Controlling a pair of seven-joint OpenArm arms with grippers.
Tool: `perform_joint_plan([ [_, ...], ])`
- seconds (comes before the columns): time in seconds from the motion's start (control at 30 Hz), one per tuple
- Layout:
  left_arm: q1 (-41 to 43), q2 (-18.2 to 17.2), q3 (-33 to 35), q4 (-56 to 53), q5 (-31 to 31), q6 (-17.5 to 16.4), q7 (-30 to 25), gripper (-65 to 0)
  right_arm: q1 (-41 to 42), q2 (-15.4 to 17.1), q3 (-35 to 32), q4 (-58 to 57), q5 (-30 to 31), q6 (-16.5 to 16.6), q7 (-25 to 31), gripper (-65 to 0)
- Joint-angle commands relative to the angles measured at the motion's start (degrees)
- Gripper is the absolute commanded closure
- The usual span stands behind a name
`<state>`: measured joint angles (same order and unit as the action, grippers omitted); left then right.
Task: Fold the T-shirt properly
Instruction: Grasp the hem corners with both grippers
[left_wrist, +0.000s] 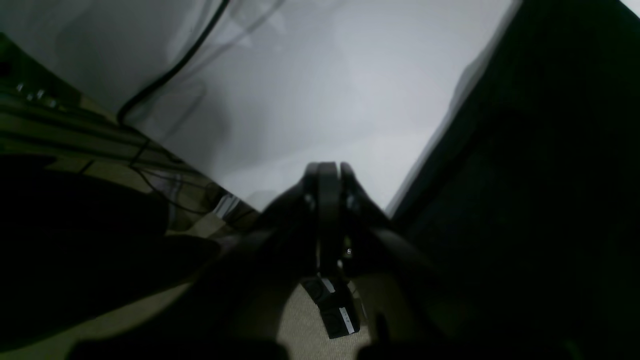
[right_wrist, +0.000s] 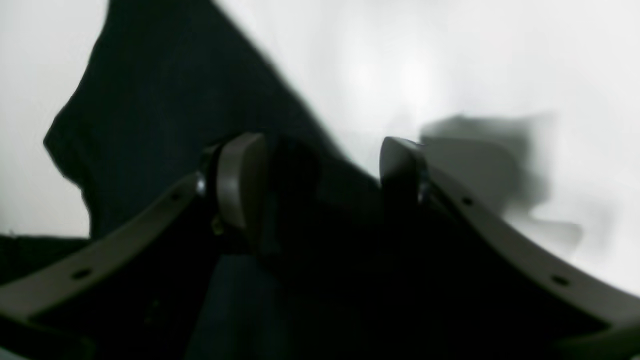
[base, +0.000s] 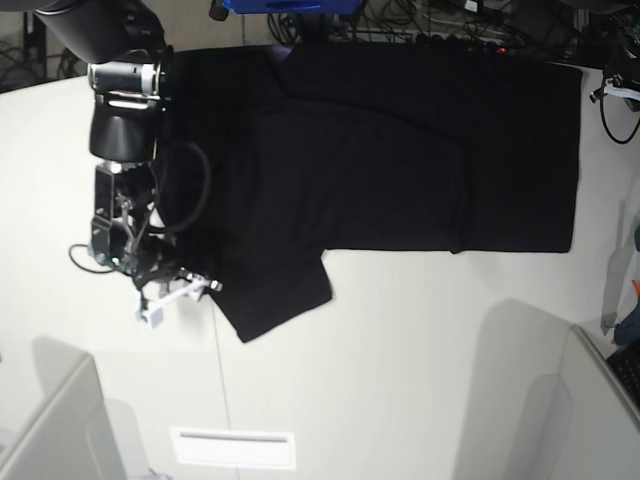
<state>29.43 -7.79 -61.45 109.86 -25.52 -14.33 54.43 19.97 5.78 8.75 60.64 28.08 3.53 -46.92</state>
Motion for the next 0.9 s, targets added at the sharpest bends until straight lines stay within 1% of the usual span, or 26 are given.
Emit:
perform_joint_plan([
  [0.0, 0.33, -0.87, -0.4, 0.69, -0.11, 0.39, -1.12, 0.0, 0.91, 0.5, -0.53, 0.59, 0.1, 0.12, 0.19, -33.9],
  [0.03, 0.33, -0.87, -0.4, 0.69, -0.02, 0.39, -1.12, 0.0, 0.82, 0.42, -0.89, 0.59, 0.1, -0.06, 0.45, -33.8],
  [0.1, 0.33, -0.87, -0.4, 0.6, 0.24, 0.39, -1.12, 0.0, 0.74, 0.5, -1.59, 0.15, 0.1, -0.23, 1.33, -30.0],
  [0.17, 0.33, -0.87, -0.4, 0.6, 0.33, 0.39, -1.12, 0.0, 0.65, 0.5, -2.12, 0.15, 0.1, -0.23, 2.65, -21.5],
  [0.3, -0.46, -1.04, 0.57, 0.6, 0.51, 0.39, -1.12, 0.0, 0.65, 0.59, -2.12, -0.64, 0.01, -0.23, 4.85, -1.1],
  [0.33, -0.9, -1.39, 1.63, 0.6, 0.51, 0.39, -1.12, 0.0, 0.74, 0.59, -2.12, -1.17, 0.01, -0.23, 5.64, 0.0],
  [0.43, -2.05, -4.47, 5.85, 0.51, 0.51, 0.57, -1.03, 0.0, 0.65, 0.59, -2.03, -1.17, 0.01, -0.23, 7.14, 0.0],
  [0.47, -2.75, -5.97, 7.52, 0.51, 0.51, 0.66, -1.03, -5.3, 0.65, 0.59, -2.03, -1.08, 0.01, -0.23, 7.22, 0.0],
  [0.5, -3.98, -7.37, 9.19, 0.42, 0.51, 0.66, -1.03, -14.2, 0.65, 0.59, -2.03, -0.91, 0.01, -0.23, 7.14, 0.0],
  [0.57, -8.11, -10.1, 12.0, -1.6, 0.51, 0.66, -1.03, -35.1, 0.56, 0.59, -2.03, 0.85, 0.01, -0.23, 6.96, 0.0],
  [0.6, -10.92, -11.42, 13.23, -3.36, 0.51, 0.74, -1.03, -42.3, 0.3, 0.5, -2.03, 2.0, 0.01, -0.23, 6.87, 0.0],
  [0.63, -14.0, -12.82, 14.46, -5.56, 0.51, 0.74, -1.03, -48.2, -0.32, 0.42, -2.03, 3.23, 0.01, -0.23, 6.87, 0.0],
  [0.67, -17.43, -14.05, 16.13, -8.81, 0.51, 0.74, -0.15, -52.0, -0.85, 0.33, -2.03, 4.72, 0.01, -0.23, 6.87, 0.0],
  [0.73, -25.43, -16.69, 19.38, -16.37, 0.51, 0.74, 3.37, -52.3, -1.37, 0.33, -2.03, 7.01, 0.01, -0.23, 6.87, 0.0],
  [0.8, -32.29, -18.27, 22.55, -24.72, 0.51, 0.74, 6.0, -52.3, -1.99, 0.5, -2.03, 8.32, 0.01, -0.23, 6.78, 0.0],
  [0.87, -37.91, -20.03, 26.07, -33.34, 0.51, 0.74, 6.18, -52.3, -2.25, 0.5, -2.03, 9.2, 0.01, -0.23, 6.78, 0.0],
])
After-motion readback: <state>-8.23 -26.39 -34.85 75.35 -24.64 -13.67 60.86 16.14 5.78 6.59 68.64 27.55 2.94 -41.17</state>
